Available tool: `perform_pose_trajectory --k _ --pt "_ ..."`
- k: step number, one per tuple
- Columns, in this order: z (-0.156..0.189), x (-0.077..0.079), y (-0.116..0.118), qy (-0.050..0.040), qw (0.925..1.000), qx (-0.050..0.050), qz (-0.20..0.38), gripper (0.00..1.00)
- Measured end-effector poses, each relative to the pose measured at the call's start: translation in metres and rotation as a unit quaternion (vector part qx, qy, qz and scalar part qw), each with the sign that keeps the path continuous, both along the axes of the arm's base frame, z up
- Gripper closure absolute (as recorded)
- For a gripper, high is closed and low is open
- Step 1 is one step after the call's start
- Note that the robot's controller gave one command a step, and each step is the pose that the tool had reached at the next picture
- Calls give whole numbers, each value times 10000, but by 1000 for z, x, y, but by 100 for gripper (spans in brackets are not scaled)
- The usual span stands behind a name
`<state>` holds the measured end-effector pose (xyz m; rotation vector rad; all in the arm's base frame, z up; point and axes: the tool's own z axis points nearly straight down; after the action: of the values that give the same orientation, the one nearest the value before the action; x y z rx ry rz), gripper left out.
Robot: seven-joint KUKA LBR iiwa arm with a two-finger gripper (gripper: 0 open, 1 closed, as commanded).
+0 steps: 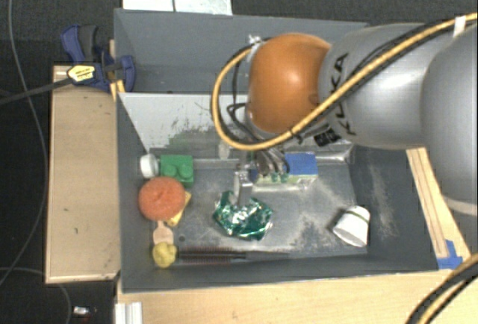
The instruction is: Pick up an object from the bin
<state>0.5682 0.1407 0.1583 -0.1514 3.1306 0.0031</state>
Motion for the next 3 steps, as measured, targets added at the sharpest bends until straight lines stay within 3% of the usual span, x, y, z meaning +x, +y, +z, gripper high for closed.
perform_pose_trajectory --k 1,2,3 --pt "-52 -58 -13 -19 9997 11 235 0" --pt "-74 -50 -83 -18 9995 2 323 0" --pt "-85 -73 -77 6 9975 25 -700 100"
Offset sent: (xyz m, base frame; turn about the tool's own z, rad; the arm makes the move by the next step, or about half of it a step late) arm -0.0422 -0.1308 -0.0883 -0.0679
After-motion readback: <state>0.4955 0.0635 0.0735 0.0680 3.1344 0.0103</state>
